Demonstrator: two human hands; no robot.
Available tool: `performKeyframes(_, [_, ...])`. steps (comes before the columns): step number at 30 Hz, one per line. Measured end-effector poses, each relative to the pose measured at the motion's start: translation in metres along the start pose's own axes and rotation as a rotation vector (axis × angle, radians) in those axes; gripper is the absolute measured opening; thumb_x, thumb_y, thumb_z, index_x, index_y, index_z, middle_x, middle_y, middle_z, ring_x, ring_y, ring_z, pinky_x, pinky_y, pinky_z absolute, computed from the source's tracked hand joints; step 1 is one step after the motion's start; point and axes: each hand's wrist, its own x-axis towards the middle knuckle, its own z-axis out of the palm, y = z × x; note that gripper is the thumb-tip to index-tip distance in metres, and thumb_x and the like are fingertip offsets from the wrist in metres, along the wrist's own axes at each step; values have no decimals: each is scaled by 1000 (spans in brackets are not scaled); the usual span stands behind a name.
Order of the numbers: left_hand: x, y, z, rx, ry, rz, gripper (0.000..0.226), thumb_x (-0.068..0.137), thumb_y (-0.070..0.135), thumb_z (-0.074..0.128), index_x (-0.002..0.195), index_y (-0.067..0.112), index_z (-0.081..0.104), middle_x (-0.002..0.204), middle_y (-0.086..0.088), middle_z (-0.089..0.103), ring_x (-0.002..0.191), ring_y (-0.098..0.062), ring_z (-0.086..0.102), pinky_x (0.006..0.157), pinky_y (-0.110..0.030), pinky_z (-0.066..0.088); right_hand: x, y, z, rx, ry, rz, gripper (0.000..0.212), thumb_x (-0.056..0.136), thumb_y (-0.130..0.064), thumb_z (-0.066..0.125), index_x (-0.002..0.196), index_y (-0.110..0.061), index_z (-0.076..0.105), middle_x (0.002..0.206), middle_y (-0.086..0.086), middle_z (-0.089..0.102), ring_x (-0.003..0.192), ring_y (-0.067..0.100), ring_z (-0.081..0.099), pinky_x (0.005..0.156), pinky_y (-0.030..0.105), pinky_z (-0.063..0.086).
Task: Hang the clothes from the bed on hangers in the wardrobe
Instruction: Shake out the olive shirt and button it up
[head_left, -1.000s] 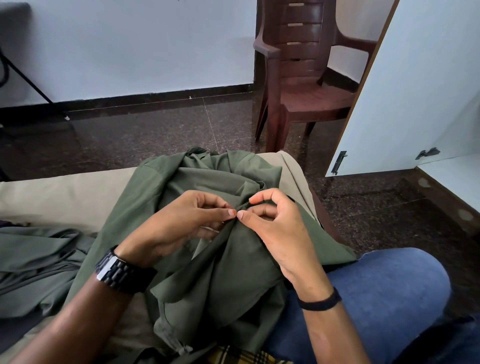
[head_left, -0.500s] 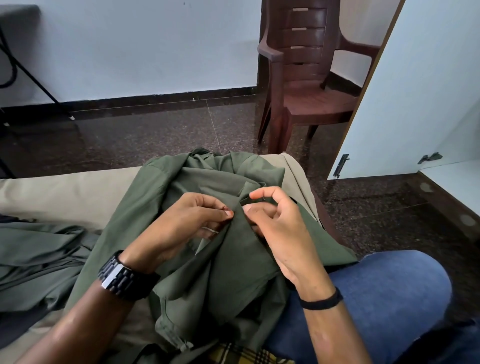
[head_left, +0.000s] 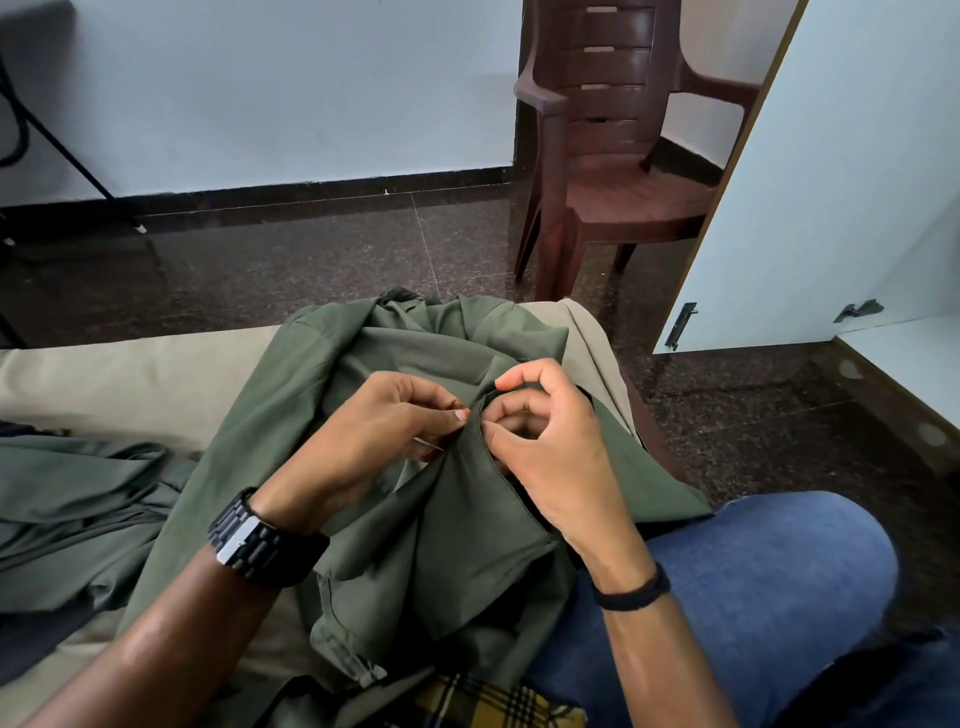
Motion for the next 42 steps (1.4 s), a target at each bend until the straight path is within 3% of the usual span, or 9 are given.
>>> performKeyframes(3, [-1, 2, 1, 44, 33, 29, 17, 88, 0, 61, 73, 5, 67, 63, -1, 61, 55, -4, 53, 52, -13, 44, -1, -1, 1, -104, 27, -60, 31, 74, 1, 68, 89, -23, 55, 70, -11, 68, 64, 1, 63, 65, 14, 46])
performKeyframes(8, [-7, 9, 6, 219, 15, 136, 30, 96, 13, 54, 74, -4, 64, 61, -9, 48, 57, -14, 41, 55, -22, 39, -7, -7, 8, -264, 73, -193, 34, 74, 0, 70, 90, -23, 51, 70, -8, 63, 68, 4, 61, 66, 7, 42])
performKeyframes(13, [-7, 6, 11, 107, -1, 105, 30, 96, 17, 54, 88, -9, 66, 78, -17, 59, 71, -19, 50, 59, -19, 43, -10, -9, 18, -389, 150, -257, 33, 77, -2, 68, 93, -24, 48, 73, -7, 58, 69, 8, 57, 70, 28, 50])
performKeyframes(19, [-6, 0, 8, -148, 20, 33, 12, 87, 5, 61, 83, 8, 72, 81, -7, 72, 71, -8, 67, 67, -20, 55, -6, -5, 8, -168, 162, -106, 25, 77, -5, 68, 89, -23, 55, 70, -6, 64, 67, 2, 60, 62, 8, 43])
performKeyframes(23, [-3, -3, 4, -244, 52, 8, 13, 66, 13, 72, 78, 11, 74, 78, -5, 72, 69, -7, 67, 62, -16, 55, 0, -3, 3, 67, 101, 88, 15, 83, -19, 71, 87, -26, 59, 70, -8, 67, 60, -3, 56, 61, 12, 42])
performKeyframes(28, [-2, -4, 5, -98, 121, 102, 5, 77, 9, 73, 75, 14, 74, 73, -3, 70, 65, -5, 62, 59, -13, 51, 1, 0, -2, 118, 60, 160, 31, 75, -9, 78, 90, -27, 58, 78, -4, 69, 66, 1, 62, 61, 14, 47])
performKeyframes(35, [-2, -1, 5, 118, 145, 148, 10, 82, 10, 72, 75, 17, 72, 68, 0, 70, 61, -6, 59, 57, -16, 49, -4, -5, 5, -201, 208, 28, 33, 73, -8, 75, 84, -29, 51, 73, -9, 65, 69, 4, 61, 74, 27, 49])
performKeyframes(38, [-1, -2, 7, 196, 151, 150, 12, 85, 11, 70, 75, 18, 71, 69, -2, 69, 62, -9, 57, 59, -21, 48, -9, -8, 10, -304, 208, -48, 38, 75, -8, 73, 84, -33, 45, 74, -13, 61, 75, 2, 59, 76, 23, 47])
performKeyframes(42, [-2, -1, 6, 186, 153, 137, 13, 86, 8, 67, 75, 14, 69, 64, 2, 67, 57, -4, 57, 56, -16, 48, -12, -9, 14, -331, 208, -124, 40, 75, -4, 74, 89, -29, 46, 76, -13, 60, 76, -1, 58, 69, 5, 41])
